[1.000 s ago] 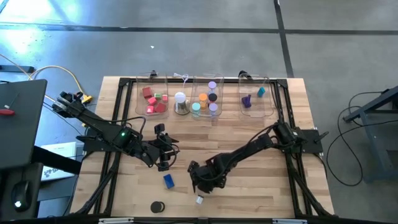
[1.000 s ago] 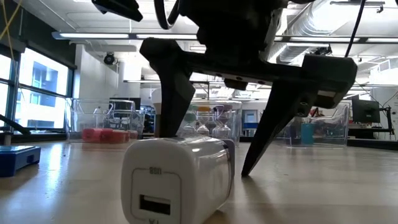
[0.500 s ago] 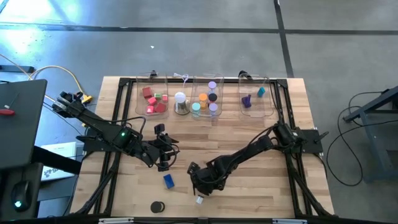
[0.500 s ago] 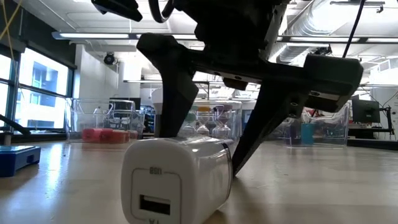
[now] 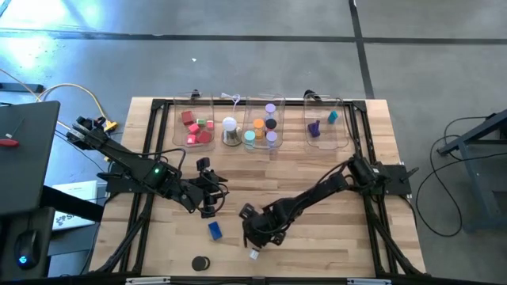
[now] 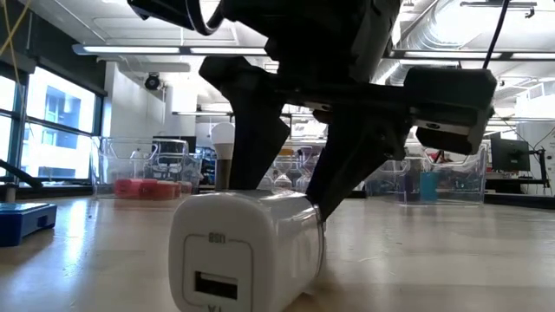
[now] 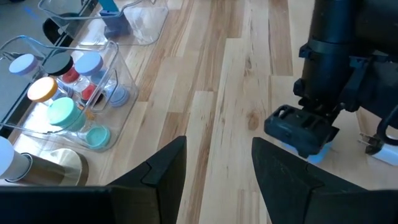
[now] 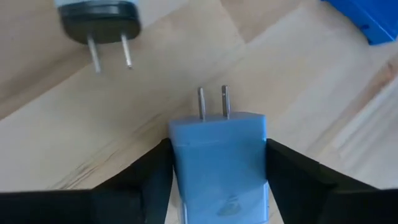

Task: Pick & Place Office items
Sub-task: Put the light blue charger adapter into the left transparent bin

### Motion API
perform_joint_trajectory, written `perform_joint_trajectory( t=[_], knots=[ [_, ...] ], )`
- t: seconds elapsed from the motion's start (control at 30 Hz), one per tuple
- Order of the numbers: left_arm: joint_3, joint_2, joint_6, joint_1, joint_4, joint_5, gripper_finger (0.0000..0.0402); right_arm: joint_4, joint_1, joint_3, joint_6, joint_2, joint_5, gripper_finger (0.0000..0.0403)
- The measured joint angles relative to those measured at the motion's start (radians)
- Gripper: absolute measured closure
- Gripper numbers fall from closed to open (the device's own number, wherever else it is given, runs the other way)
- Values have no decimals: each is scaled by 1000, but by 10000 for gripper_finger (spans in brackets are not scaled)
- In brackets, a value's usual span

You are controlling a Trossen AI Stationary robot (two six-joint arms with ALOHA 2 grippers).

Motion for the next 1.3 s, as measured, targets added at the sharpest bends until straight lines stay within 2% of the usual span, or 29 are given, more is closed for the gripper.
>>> perform_joint_trajectory(
  t=[0.1, 0.2, 0.3, 0.57, 0.67, 0.8, 1.0, 1.1, 1.3],
  knots=[
    [0, 0, 0, -1, 0, 0, 227, -9, 4, -1, 53, -1, 52, 179],
    [0, 0, 0, -3, 0, 0, 227, -20, 14, -1, 94, -1, 102, 189],
    [0, 0, 0, -3, 0, 0, 227, -37, 26, -1, 143, -3, 183, 205],
    [0, 0, 1, -3, -4, 0, 227, -152, 39, -6, 318, -46, 421, 200],
    [0, 0, 1, -3, -6, 0, 227, -212, 45, -5, 390, -84, 474, 199],
    [0, 0, 49, -3, -25, 0, 227, -271, 46, -4, 486, -133, 495, 205],
    [0, 0, 299, -23, -40, 0, 227, -276, 62, -2, 556, -220, 469, 200],
    [0, 0, 383, -38, -37, 0, 227, -240, 67, -3, 553, -251, 460, 199],
    [0, 0, 435, -76, 5, 6, 227, -123, 71, -2, 502, -273, 407, 205]
  ],
)
